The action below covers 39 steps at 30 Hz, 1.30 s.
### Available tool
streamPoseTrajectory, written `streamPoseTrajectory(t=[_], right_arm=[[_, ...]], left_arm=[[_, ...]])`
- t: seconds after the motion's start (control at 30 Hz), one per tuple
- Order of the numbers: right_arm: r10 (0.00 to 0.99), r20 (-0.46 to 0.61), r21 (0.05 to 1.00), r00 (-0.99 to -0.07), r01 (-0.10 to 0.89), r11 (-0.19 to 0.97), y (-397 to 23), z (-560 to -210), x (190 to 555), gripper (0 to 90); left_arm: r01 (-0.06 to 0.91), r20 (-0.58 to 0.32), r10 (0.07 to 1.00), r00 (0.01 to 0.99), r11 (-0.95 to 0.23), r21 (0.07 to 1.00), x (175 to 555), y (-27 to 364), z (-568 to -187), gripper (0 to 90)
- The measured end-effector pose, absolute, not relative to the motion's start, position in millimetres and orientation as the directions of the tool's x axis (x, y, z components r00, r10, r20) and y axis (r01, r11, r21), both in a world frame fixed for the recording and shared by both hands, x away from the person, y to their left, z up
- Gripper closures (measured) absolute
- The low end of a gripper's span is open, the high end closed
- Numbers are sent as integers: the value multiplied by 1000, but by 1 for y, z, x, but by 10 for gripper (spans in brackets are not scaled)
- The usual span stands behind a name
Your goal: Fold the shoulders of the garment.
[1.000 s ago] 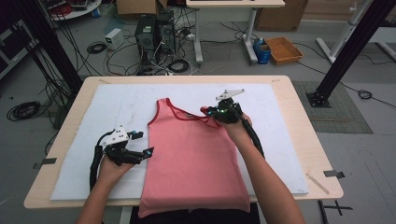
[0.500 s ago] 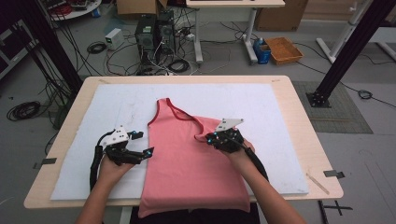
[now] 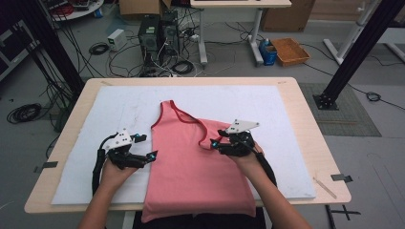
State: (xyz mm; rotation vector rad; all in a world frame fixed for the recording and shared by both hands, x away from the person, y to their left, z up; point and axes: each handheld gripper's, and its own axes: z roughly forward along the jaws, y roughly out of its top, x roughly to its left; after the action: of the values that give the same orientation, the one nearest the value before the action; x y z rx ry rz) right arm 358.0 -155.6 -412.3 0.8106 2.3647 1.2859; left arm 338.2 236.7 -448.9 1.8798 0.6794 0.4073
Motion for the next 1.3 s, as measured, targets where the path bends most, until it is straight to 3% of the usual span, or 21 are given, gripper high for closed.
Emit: streamPoseTrajectory(t=[0.1,0.23,0.27,0.3,0.33,0.37,0.5,0.8,1.13,1.23,1.3], right_arm=[[593,-23,814,-805,329,478,-145,-422,361,491],[577,-29,793,-816,333,511,-138,-432,363,588],[563,-42,777,-826,327,538,-135,-437,363,690],[563,-42,777,-826,327,538,-135,-437,363,690],[548,-43,769,-836,323,552,-134,-441,362,786],[543,-52,759,-838,320,567,-133,-443,360,825],[524,-82,750,-848,293,593,-134,-443,355,869],[510,-119,757,-852,254,602,-149,-431,340,876],[485,-158,714,-860,240,658,-146,-442,333,872],[490,-145,712,-860,253,655,-145,-446,333,833],[500,-113,720,-859,276,637,-146,-444,333,667]], left_arm=[[273,-38,624,780,-286,918,338,237,-449,183],[275,-42,626,779,-281,920,339,238,-449,183],[275,-42,625,779,-281,919,339,238,-449,183],[275,-41,625,779,-282,919,339,238,-449,183],[274,-39,625,780,-285,919,339,238,-449,183],[274,-40,625,780,-284,919,339,238,-449,183],[272,-37,623,781,-287,919,339,238,-449,182],[276,-41,623,781,-285,918,339,237,-449,183],[276,-40,624,780,-286,918,339,237,-449,182],[277,-41,625,779,-285,918,339,237,-449,182],[276,-42,626,779,-282,919,339,238,-449,183]])
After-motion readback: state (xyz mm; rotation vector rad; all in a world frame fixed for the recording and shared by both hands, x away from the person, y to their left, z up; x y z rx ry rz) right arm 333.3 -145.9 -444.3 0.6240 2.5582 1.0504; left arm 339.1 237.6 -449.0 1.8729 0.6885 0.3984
